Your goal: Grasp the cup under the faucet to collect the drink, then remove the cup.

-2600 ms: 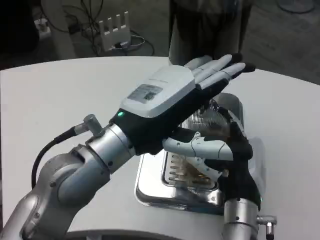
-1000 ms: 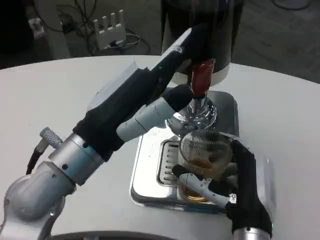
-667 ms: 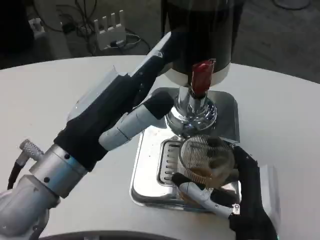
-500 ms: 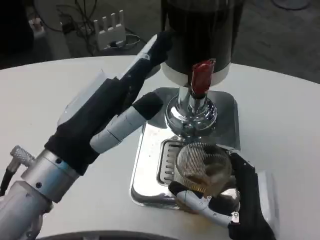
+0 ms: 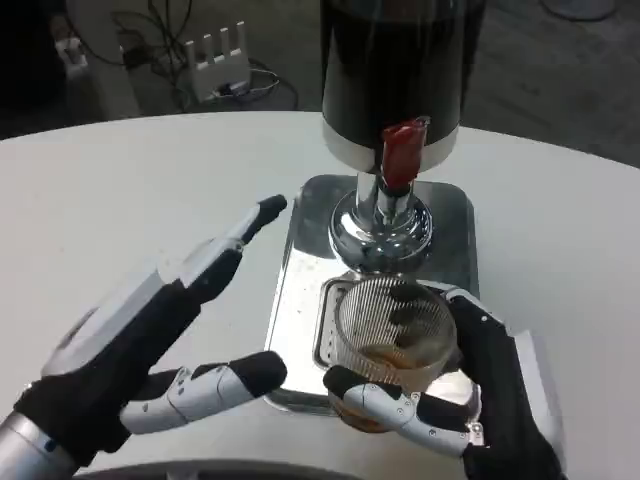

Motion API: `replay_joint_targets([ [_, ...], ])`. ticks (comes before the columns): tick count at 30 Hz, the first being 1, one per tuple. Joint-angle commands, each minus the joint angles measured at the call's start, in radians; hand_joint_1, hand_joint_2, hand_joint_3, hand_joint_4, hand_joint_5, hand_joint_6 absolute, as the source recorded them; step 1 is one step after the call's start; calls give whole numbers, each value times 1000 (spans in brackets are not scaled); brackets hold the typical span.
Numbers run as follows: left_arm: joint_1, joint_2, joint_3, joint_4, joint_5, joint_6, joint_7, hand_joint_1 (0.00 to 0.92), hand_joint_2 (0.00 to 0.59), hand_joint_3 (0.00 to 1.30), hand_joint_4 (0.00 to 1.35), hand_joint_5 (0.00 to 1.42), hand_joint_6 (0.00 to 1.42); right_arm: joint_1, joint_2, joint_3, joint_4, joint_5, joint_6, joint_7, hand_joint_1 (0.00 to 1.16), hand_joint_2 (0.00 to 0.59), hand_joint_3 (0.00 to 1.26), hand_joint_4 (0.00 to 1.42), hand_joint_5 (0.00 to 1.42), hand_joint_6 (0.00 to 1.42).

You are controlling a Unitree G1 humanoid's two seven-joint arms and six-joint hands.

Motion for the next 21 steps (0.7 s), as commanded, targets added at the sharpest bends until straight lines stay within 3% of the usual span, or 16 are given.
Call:
replay_joint_targets([
  [1, 48, 65, 28, 48, 81, -140, 22, 0, 70, 0, 0, 0, 0, -4, 13, -6, -94, -4, 31, 53, 893, 98, 885, 988, 1201, 1382],
  [5, 98, 89, 65, 59, 236, -236, 99, 0, 71, 0, 0, 0, 0, 4, 2, -16, -162, -18, 79, 114, 893, 94, 883, 988, 1201, 1382],
  [8, 141, 100, 85, 43, 381, -259, 161, 0, 59, 0, 0, 0, 0, 18, -12, -25, -200, -23, 97, 149, 891, 92, 882, 988, 1201, 1382],
  [15, 183, 136, 69, -7, 498, -218, 171, 0, 51, 0, 0, 0, 0, 55, -75, -41, -333, -59, 132, 256, 888, 90, 881, 988, 1201, 1382],
  [21, 233, 133, 77, -97, 542, -174, 172, 0, 56, 0, 0, 0, 0, 93, -93, -45, -433, -85, 171, 323, 887, 89, 881, 988, 1201, 1382],
])
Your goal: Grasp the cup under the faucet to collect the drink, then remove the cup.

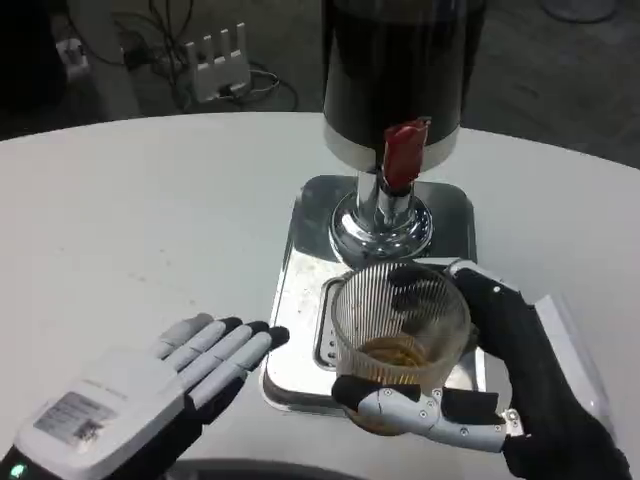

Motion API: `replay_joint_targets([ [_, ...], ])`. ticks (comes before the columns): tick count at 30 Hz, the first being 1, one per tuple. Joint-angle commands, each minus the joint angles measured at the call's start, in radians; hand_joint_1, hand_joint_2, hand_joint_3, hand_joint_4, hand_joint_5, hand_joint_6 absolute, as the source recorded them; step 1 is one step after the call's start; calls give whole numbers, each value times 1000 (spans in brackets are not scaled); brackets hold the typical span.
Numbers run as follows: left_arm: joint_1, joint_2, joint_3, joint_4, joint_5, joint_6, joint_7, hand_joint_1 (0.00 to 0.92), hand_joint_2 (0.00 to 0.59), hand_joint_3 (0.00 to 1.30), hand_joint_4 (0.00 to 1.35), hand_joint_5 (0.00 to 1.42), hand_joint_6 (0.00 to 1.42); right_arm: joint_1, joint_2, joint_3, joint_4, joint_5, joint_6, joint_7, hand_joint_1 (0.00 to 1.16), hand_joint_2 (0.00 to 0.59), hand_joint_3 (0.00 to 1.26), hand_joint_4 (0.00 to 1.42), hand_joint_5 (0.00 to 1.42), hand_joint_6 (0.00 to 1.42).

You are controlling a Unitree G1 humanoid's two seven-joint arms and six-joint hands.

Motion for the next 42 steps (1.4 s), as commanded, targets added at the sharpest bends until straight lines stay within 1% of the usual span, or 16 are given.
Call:
replay_joint_targets([
  [1, 41, 11, 5, -65, 34, 33, 2, 0, 57, 0, 0, 0, 0, 31, -5, -8, -88, -9, 20, 37, 887, 89, 881, 988, 1201, 1382],
  [3, 57, 12, 5, -93, 49, 50, 1, 0, 59, 0, 0, 0, 0, 45, -3, -16, -111, -4, 27, 53, 886, 89, 881, 988, 1201, 1382],
  [7, 80, 4, 0, -138, 59, 85, -2, 0, 70, 0, 0, 0, 0, 83, -18, -16, -170, -26, 19, 73, 885, 88, 881, 988, 1201, 1382],
  [11, 90, -9, -18, -174, 66, 122, -9, 0, 77, 0, 0, 0, 0, 93, -15, -10, -191, -24, 21, 82, 885, 88, 881, 988, 1201, 1382],
  [15, 97, -13, -36, -205, 76, 144, -7, 0, 77, 0, 0, 0, 0, 96, -21, -7, -214, -33, 27, 105, 885, 88, 880, 988, 1201, 1382],
  [20, 101, -18, -40, -241, 84, 168, -7, 0, 78, 0, 0, 0, 0, 93, -31, -4, -219, -49, 22, 124, 884, 88, 875, 988, 1201, 1382],
  [25, 100, -22, -46, -267, 79, 200, -16, 0, 78, 0, 0, 0, 0, 89, -24, -1, -221, -51, 30, 133, 884, 88, 879, 988, 1201, 1382],
  [31, 98, -20, -55, -283, 75, 227, -24, 0, 81, 0, 0, 0, 0, 78, -33, -5, -224, -66, 23, 149, 884, 88, 880, 988, 1201, 1382],
  [42, 101, -15, -61, -281, 68, 241, -28, 0, 81, 0, 0, 0, 0, 76, -31, -10, -223, -71, 21, 152, 884, 88, 880, 988, 1201, 1382],
])
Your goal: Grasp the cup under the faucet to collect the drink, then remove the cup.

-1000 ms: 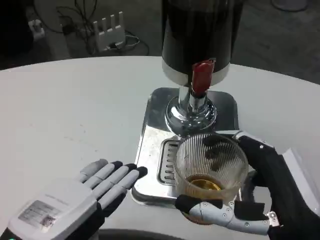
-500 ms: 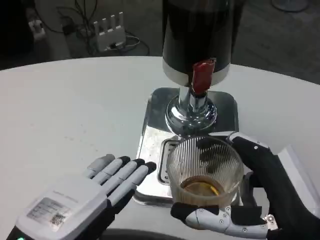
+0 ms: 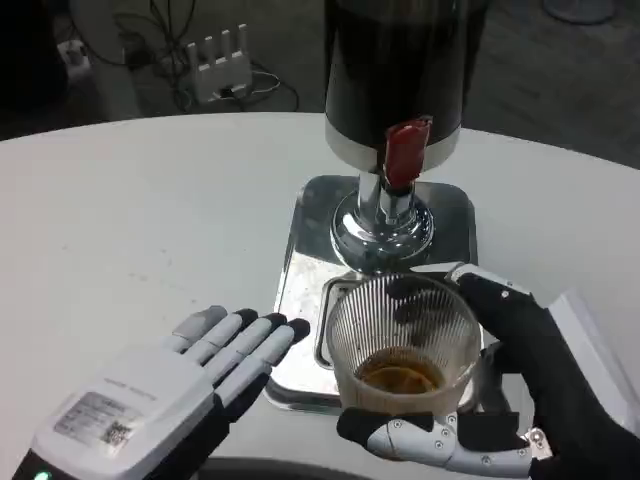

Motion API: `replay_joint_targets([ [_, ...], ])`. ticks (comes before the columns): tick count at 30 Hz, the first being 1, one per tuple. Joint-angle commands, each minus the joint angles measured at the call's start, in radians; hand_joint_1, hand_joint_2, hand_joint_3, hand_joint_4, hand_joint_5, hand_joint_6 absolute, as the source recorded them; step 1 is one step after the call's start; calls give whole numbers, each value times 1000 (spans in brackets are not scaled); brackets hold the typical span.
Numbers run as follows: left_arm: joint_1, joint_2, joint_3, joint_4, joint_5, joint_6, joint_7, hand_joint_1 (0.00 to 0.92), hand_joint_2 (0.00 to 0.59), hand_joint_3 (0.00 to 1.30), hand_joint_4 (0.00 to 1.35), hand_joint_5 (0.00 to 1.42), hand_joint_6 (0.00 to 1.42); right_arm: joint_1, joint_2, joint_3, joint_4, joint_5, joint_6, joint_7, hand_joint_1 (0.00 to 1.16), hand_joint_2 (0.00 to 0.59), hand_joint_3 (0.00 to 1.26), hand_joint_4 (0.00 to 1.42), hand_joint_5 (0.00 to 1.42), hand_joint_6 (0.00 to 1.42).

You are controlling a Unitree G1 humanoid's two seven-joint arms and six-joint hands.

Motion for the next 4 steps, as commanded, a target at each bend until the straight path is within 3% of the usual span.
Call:
replay_joint_targets([
  [1, 13, 4, -7, -7, -6, 6, -15, 0, 81, 0, 0, 0, 0, -11, 4, 0, -26, -9, -22, -3, 884, 88, 880, 988, 1201, 1382],
  [4, 16, 3, -4, -8, -8, 6, -16, 0, 82, 0, 0, 0, 0, -8, 5, 2, -28, -11, -23, -4, 884, 88, 880, 988, 1201, 1382],
])
